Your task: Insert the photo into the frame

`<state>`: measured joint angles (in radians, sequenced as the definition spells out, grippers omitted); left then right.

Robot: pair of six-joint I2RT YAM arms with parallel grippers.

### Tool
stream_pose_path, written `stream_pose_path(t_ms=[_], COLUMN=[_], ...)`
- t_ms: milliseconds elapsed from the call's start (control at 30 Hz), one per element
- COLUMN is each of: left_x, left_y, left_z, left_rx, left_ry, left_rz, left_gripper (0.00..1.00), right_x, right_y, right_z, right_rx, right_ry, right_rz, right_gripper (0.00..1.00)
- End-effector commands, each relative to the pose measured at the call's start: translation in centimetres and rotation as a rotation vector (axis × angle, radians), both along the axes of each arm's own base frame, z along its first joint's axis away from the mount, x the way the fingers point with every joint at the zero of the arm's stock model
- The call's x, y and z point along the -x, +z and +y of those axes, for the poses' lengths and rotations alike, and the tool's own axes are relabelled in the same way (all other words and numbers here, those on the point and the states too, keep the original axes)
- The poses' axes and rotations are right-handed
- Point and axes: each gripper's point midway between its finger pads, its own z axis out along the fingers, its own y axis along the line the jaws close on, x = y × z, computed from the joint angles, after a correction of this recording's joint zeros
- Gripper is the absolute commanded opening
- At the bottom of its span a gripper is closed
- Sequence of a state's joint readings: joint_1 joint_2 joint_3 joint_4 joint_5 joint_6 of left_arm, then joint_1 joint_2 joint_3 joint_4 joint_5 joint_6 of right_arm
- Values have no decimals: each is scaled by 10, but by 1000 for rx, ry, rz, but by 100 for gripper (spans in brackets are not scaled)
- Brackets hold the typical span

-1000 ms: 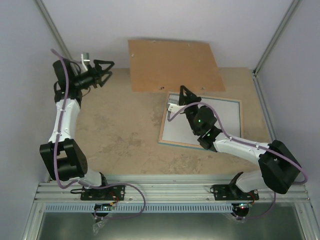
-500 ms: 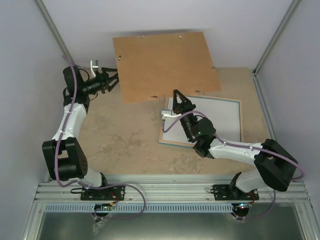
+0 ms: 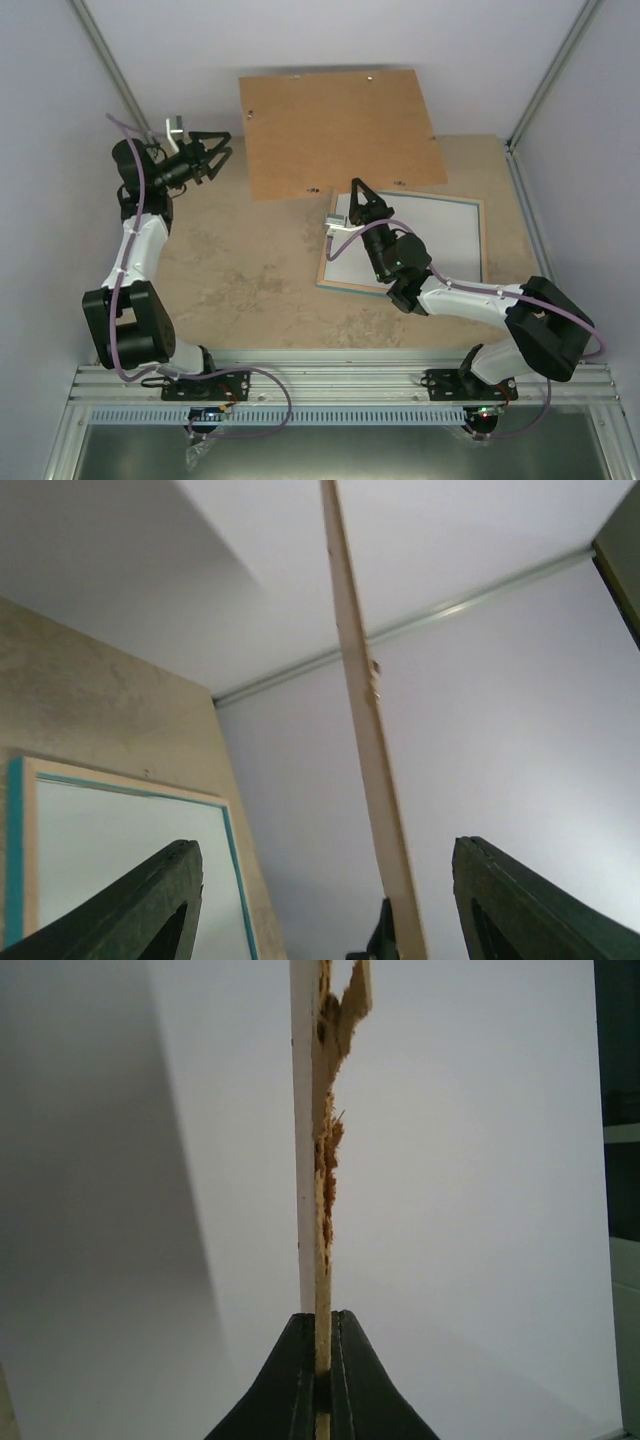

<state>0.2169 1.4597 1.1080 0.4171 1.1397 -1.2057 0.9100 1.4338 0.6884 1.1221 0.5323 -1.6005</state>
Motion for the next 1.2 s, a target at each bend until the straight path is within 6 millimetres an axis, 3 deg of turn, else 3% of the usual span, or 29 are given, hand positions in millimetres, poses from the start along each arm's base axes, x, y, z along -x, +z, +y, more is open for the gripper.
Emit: stream_pose_path(t_ms=[0,233,600,667,733,867,900,1033,1167], left_x=[20,18,8,5,3,-4,-5,-9,-8], left_y=[22,20,11,9,8,7,6,-2,-9], left_z=[-28,-52,-60,-59,-55,-39,-35,-19,-14], left_rx=[-20,-22,-12,-13,-15,-18,-20,-36,-65], left_ry=[-93,-153,-175,-169,-156,-116,-106,-60,-43], left_rz=[-87,-73,-44,-39,-37,-40,-41,-36,-52], left_gripper=[70,58,9,1,0,0,0,0,0], right_x=[9,11,15,13,11,7,3,-2,5], right_y=[30,25,11,6,0,-30,-43,-104,-127], right_z=[-7,1,5,3,0,-13,-19,-48,-92], right_rx=[-99,-83,-65,-68,-78,-85,-82,-101,-246], right_ry=[16,30,41,31,26,11,-8,-35,-44], right_rz=[-92,-93,-70,-39,8,203,276,688,988], right_gripper=[0,0,2,11,27,75,80,90,96])
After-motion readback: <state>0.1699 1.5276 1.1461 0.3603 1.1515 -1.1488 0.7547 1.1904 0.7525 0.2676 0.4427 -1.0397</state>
